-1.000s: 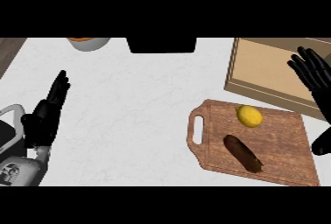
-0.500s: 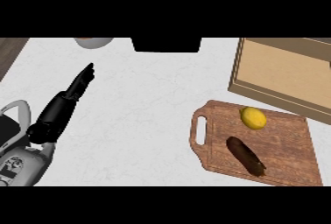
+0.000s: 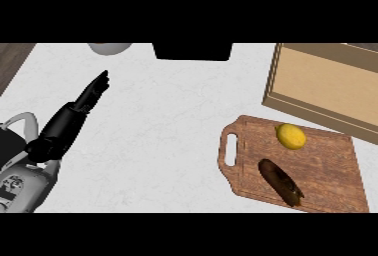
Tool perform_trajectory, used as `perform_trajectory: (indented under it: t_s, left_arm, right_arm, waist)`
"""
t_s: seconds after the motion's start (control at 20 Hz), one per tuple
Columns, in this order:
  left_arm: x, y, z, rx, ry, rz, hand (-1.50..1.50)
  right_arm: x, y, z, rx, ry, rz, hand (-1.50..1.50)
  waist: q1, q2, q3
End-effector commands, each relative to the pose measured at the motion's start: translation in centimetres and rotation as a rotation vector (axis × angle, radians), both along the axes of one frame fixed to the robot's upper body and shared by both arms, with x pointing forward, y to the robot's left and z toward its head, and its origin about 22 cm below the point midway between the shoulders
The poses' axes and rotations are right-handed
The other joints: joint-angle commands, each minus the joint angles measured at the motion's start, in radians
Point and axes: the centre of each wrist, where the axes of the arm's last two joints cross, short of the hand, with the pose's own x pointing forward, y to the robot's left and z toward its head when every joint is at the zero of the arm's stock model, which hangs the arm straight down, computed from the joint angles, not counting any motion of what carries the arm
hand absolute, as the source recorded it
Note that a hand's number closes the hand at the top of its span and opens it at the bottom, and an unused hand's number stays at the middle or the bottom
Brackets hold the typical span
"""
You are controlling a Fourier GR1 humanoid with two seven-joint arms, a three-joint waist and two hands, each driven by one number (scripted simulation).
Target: Pick the lemon from the cutting board and place it in the cardboard box
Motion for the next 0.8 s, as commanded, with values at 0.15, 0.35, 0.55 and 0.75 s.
perform_trajectory:
  t_s: [0.15,0.35,0.55,0.75]
  left_arm:
    - [-0.2,0.6,-0.9,0.014,0.014,0.011,0.0]
    - [-0.6,0.2,-1.7,0.003,0.02,0.024,0.0]
    - [-0.5,1.1,-1.6,-0.004,0.028,0.038,0.0]
    - [0.1,-0.3,-0.5,0.012,0.016,0.028,0.0]
  right_arm:
    - [-0.3,3.3,0.2,-0.404,0.041,0.147,-1.5]
    - [-2.1,6.7,0.4,-0.507,0.007,0.154,-1.5]
    - [-4.0,10.5,0.1,-0.593,0.005,0.115,-1.5]
    - [-3.6,11.4,-2.1,-0.677,0.041,0.065,-1.5]
  waist:
    - [-0.016,-0.009,-0.002]
    - [-0.041,-0.015,-0.003]
    - [-0.046,-0.016,-0.003]
    - [-0.032,-0.011,-0.002]
